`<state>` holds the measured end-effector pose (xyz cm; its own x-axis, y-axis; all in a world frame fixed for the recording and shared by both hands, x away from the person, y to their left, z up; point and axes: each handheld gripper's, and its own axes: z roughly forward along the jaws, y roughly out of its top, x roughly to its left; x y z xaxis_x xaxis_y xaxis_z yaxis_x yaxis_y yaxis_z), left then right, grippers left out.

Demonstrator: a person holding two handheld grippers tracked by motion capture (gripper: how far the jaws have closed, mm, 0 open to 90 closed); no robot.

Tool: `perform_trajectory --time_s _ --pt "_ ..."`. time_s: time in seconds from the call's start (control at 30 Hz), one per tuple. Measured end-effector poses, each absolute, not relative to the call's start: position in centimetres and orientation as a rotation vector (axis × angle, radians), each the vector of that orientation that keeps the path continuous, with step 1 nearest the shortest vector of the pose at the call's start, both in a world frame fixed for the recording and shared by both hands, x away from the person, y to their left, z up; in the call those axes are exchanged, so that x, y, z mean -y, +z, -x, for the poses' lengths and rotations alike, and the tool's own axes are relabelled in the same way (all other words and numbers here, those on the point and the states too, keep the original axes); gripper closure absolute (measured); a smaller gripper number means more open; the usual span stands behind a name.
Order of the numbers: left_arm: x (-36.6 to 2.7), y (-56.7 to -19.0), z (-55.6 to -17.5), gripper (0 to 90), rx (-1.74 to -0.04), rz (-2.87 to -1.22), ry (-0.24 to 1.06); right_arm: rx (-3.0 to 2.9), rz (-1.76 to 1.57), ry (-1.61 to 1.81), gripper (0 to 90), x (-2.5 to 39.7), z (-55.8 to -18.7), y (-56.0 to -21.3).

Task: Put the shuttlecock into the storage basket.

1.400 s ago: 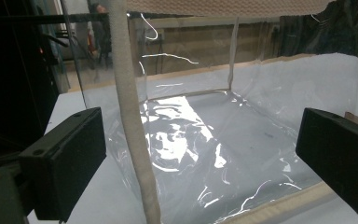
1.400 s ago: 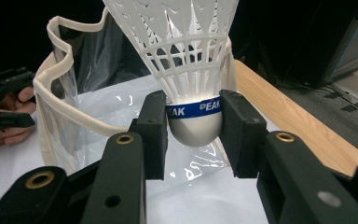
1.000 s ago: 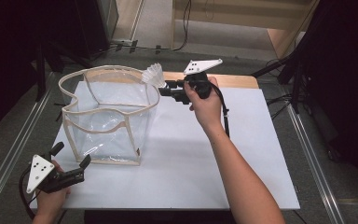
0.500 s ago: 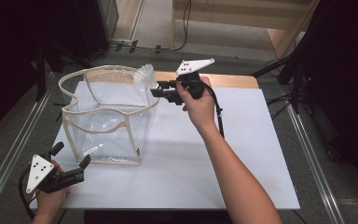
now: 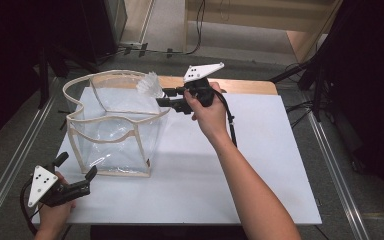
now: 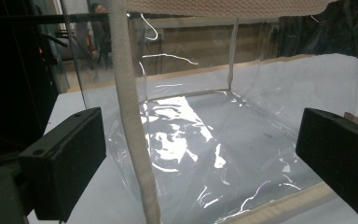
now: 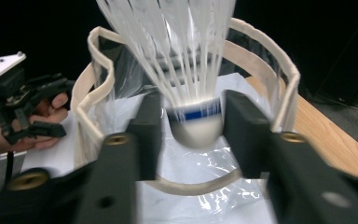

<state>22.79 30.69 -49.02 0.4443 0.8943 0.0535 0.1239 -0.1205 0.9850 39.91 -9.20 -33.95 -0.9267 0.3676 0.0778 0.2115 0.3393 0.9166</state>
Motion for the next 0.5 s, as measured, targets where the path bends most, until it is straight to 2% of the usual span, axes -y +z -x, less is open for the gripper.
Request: perform_trajectory --time_s 0.1,0.23,0.4,0.43,0.5 --pt "-30.7 -49.0 -22.8 2.3 -0.921 -1.564 0.851 -2.447 -0.530 1.702 28.4 9.5 -39.7 -33.8" --pt "-30.7 -49.0 -22.8 2.3 -0.922 -1.564 0.851 -2.455 -0.504 1.719 15.9 10.1 -39.4 -33.5" --pt "-30.7 -49.0 -22.8 2.3 -0.922 -1.565 0.853 -2.446 -0.507 1.716 5.4 11.1 -38.8 -33.5" --pt "-30.7 -49.0 -22.8 2.3 -0.922 -1.565 0.852 -2.443 -0.515 1.703 0.0 11.3 -38.7 -33.5" --pt "-30.7 -49.0 -22.8 2.3 -0.922 -1.564 0.852 -2.442 -0.518 1.694 0.0 11.6 -38.5 -33.8"
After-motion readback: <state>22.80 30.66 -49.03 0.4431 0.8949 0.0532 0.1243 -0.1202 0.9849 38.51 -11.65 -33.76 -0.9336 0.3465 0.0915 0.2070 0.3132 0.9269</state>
